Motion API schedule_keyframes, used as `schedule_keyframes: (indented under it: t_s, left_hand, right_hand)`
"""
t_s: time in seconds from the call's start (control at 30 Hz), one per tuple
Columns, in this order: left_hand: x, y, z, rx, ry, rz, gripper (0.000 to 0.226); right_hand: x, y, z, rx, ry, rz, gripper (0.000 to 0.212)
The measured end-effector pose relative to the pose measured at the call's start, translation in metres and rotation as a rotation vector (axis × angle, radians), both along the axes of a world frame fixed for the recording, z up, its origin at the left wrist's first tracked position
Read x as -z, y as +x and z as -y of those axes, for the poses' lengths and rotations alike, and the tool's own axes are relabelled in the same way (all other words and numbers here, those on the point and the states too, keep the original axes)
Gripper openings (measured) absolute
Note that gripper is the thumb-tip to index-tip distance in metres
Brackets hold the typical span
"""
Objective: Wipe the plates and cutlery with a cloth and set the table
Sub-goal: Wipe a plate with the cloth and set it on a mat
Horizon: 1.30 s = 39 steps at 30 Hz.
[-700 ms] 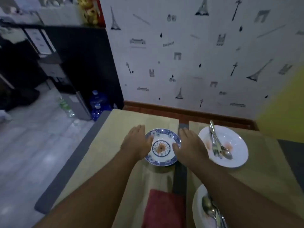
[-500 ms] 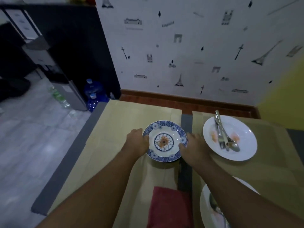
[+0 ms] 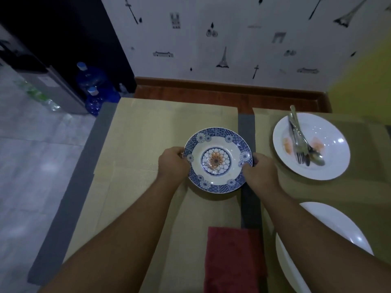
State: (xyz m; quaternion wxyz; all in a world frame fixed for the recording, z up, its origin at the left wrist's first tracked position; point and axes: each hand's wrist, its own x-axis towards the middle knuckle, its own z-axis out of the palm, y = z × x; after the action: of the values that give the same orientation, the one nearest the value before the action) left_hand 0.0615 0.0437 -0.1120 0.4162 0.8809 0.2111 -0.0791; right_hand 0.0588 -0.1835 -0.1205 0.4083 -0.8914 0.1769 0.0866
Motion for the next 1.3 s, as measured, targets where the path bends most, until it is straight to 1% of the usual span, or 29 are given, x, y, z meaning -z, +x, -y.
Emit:
schedule_keyframes:
  t_s: [0.17, 0.37, 0.47, 0.57, 0.63, 0.77, 0.87, 0.97, 1.1, 1.2, 1.3]
  left_hand:
    - [-0.004, 0.000, 0.001, -0.059, -0.057, 0.004, 0.021]
    - [-0.006, -0.004, 0.004, -0.098, -0.117, -0.008, 0.023]
    - [-0.005, -0.008, 0.003, -0.114, -0.177, -0.005, 0.023]
    - [-0.010, -0.014, -0.001, -0.135, -0.260, 0.008, 0.019]
    - [-0.017, -0.021, -0.003, -0.150, -0.352, 0.009, 0.020]
    - [-0.034, -0.046, -0.004, -0.218, -0.504, -0.055, 0.025]
    - [-0.040, -0.077, -0.005, -0.272, -0.601, -0.095, 0.025]
    - [-0.041, -0.112, -0.004, -0.323, -0.634, -0.097, 0.023]
    - [-0.043, -0.155, 0.001, -0.334, -0.633, -0.104, 0.021]
    - [-0.041, -0.182, 0.006, -0.380, -0.648, -0.124, 0.020]
    - [-0.036, -0.204, 0.010, -0.409, -0.716, -0.154, 0.021]
  right_hand:
    - [-0.006, 0.000, -0.010, 0.137, 0.110, -0.043, 0.014]
    - [-0.007, -0.001, -0.012, 0.209, 0.161, -0.058, 0.016]
    - [-0.013, -0.002, -0.010, 0.214, 0.168, -0.047, 0.018]
    - [-0.028, -0.006, -0.007, 0.186, 0.158, -0.006, 0.020]
    - [-0.038, -0.011, -0.006, 0.162, 0.174, 0.014, 0.019]
    - [-0.049, -0.025, -0.003, 0.080, 0.180, 0.007, 0.016]
    - [-0.052, -0.042, -0.003, -0.006, 0.187, 0.004, 0.020]
    - [-0.052, -0.066, -0.003, -0.058, 0.206, 0.003, 0.023]
    - [-0.051, -0.098, 0.001, -0.116, 0.234, -0.016, 0.013]
    - [-0.055, -0.119, 0.007, -0.183, 0.237, -0.009, 0.011]
    - [-0.057, -0.134, 0.011, -0.270, 0.241, 0.026, 0.010]
